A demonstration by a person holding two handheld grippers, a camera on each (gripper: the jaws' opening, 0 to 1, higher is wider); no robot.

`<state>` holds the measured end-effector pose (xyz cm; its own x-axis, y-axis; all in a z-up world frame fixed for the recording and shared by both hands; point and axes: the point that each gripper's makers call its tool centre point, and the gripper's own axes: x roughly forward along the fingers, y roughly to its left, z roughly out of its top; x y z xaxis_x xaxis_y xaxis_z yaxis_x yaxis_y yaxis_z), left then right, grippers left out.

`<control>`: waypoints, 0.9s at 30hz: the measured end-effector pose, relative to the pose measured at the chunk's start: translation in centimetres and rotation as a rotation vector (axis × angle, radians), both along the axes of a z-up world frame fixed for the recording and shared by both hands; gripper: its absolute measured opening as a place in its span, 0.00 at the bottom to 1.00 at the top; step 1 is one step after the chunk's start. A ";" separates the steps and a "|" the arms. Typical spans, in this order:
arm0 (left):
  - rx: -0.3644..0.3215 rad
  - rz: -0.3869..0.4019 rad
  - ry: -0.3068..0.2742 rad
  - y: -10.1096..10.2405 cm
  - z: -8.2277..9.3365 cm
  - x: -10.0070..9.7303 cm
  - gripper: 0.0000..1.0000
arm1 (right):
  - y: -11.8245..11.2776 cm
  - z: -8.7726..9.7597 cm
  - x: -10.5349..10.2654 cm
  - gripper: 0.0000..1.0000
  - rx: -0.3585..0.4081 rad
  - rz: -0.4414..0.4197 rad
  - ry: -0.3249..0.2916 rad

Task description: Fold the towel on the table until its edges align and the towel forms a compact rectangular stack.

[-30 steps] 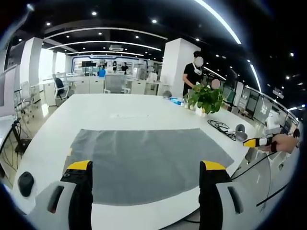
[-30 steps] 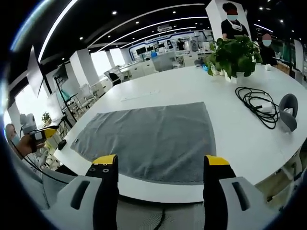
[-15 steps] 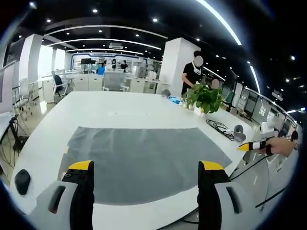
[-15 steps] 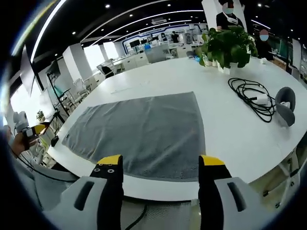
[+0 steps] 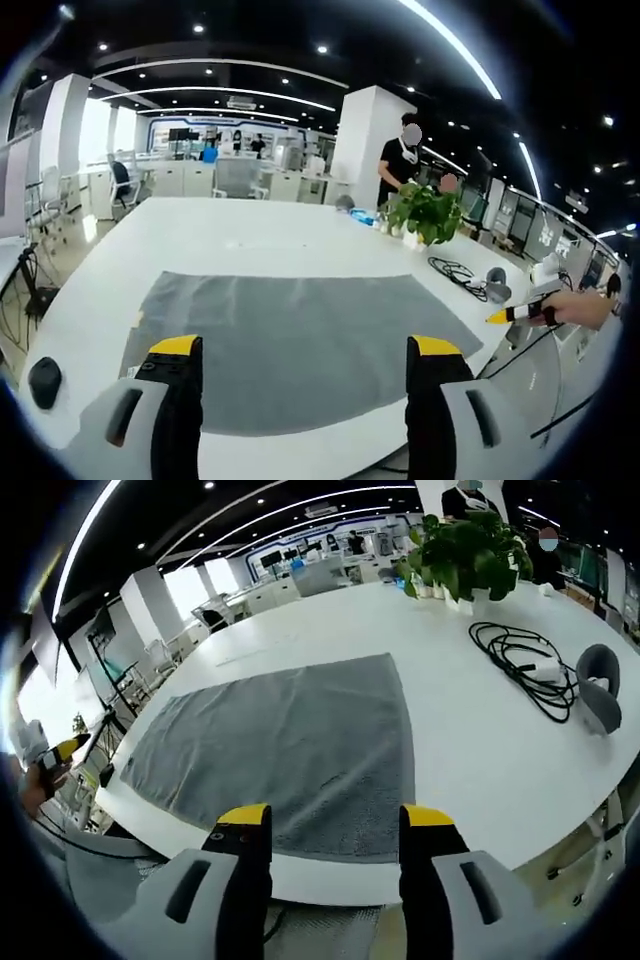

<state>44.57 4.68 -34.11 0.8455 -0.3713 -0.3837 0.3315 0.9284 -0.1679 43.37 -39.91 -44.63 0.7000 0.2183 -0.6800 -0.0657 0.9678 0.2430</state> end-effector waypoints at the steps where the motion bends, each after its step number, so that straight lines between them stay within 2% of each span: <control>1: 0.000 0.001 -0.001 0.0 0.0 0.0 0.85 | 0.1 -0.1 0.1 0.49 0.005 0.002 0.002; 4: 0.005 0.001 0.005 0.0 -0.2 0.0 0.84 | 0.1 -0.5 0.7 0.47 0.039 -0.001 0.011; 8: 0.009 -0.004 0.025 -0.1 -0.7 -0.2 0.83 | -0.2 -1.2 0.7 0.41 0.004 -0.001 0.038; 10: 0.012 -0.003 0.027 -0.1 -0.8 -0.3 0.83 | -0.6 -1.8 -0.2 0.37 -0.031 0.013 0.095; 12: 0.009 -0.004 0.031 -0.1 -0.9 -0.3 0.83 | -1.0 -3.1 -0.2 0.32 -0.059 0.031 0.114; 18: 0.010 -0.001 0.048 0.2 -1.3 -0.2 0.82 | -2.1 -4.6 -0.3 0.31 -0.059 0.015 0.163; 23: 0.010 0.000 0.056 0.1 -1.3 -0.4 0.81 | -2.4 -4.9 -1.1 0.22 -0.081 -0.003 0.207; 27: 0.010 -0.006 0.062 -0.1 -1.4 -0.4 0.81 | -2.8 -5.8 -1.2 0.21 -0.094 -0.008 0.229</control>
<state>44.22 4.63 -35.55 0.8177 -0.3719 -0.4394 0.3259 0.9283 -0.1792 42.18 -42.71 -50.40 0.5269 0.1420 -0.8380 -0.0120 0.9871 0.1597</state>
